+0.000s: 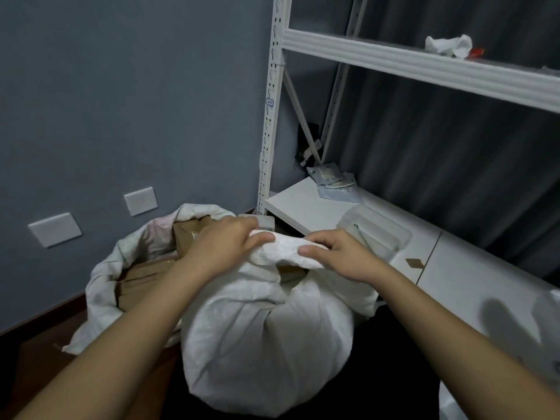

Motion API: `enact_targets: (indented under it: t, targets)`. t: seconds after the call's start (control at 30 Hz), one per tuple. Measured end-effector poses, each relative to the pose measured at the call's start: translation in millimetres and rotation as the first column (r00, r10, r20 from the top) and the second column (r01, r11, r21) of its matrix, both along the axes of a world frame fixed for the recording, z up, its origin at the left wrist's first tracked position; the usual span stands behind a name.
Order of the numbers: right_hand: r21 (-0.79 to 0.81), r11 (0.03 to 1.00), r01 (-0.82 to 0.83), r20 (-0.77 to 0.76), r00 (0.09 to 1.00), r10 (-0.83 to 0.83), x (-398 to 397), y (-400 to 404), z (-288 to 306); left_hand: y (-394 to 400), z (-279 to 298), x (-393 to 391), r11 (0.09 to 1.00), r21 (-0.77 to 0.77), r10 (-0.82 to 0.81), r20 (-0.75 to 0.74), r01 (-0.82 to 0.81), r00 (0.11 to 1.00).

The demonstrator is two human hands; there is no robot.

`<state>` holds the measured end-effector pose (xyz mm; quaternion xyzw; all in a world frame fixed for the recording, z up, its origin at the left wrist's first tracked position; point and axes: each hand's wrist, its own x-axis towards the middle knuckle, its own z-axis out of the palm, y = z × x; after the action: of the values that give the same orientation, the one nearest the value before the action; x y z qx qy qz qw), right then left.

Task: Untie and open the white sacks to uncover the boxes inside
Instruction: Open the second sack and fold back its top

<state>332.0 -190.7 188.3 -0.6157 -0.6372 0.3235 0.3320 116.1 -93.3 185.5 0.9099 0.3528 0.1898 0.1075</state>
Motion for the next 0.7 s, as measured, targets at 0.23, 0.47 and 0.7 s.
enact_targets:
  t: [0.23, 0.47, 0.7]
  targets:
    - [-0.052, 0.996, -0.070, 0.062, 0.995, 0.073, -7, 7, -12, -8, -3, 10, 0.991, -0.083, 0.108, 0.011, -0.107, 0.994]
    - [-0.087, 0.996, 0.029, -0.212, 0.976, -0.047, -17, 2, -25, -14, -25, 24, 0.964, 0.200, -0.173, -0.024, 0.175, 0.985]
    - [0.117, 0.988, 0.097, 0.072, 0.992, -0.106, -6, -2, -50, -4, -20, 17, 0.962, 0.266, 0.052, 0.047, -0.063, 0.998]
